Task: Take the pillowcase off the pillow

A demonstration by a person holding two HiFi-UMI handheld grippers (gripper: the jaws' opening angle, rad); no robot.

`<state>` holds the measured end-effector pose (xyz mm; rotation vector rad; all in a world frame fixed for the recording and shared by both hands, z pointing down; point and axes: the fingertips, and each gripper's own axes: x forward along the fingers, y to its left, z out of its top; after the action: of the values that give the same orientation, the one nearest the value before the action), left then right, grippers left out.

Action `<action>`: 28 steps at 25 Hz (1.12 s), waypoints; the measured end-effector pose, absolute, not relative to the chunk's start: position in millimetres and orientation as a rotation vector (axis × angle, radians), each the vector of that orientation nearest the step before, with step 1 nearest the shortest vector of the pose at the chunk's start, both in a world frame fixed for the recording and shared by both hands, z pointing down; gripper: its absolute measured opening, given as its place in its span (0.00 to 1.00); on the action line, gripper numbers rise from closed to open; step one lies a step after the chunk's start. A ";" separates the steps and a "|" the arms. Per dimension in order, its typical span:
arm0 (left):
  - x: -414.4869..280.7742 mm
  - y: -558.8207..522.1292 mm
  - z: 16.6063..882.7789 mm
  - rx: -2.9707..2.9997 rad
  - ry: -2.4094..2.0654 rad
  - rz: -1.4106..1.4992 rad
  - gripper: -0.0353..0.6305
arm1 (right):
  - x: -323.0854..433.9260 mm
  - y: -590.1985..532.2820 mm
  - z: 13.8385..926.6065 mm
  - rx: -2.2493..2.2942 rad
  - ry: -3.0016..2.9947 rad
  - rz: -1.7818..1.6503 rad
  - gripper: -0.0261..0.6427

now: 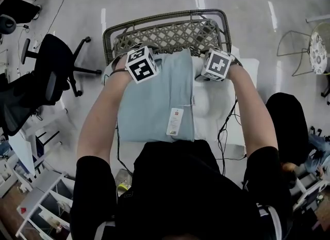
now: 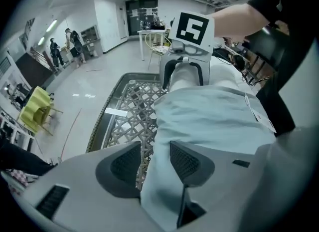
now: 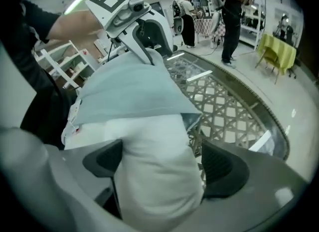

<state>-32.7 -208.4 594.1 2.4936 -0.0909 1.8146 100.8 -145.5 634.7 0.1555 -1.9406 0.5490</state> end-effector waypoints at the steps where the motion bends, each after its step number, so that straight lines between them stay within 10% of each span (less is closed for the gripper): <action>1: -31.4 -205.8 598.5 2.479 -0.044 1.811 0.31 | 98.2 -139.6 639.6 0.117 -1.942 0.594 0.79; 6: -30.9 -194.5 613.0 2.381 0.145 1.797 0.29 | 88.8 -125.2 650.7 -0.006 -1.910 0.668 0.76; 16: -51.4 -167.7 594.4 2.312 0.342 2.087 0.07 | 86.0 -92.4 594.2 -0.166 -1.975 0.710 0.35; 28: -134.9 -147.2 527.8 2.404 0.172 2.090 0.06 | 104.0 -63.4 530.0 -0.104 -2.031 0.804 0.31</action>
<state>-134.9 -147.2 527.8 2.4037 0.1715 2.0903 104.0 -63.4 530.0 -0.1044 -2.0307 0.8041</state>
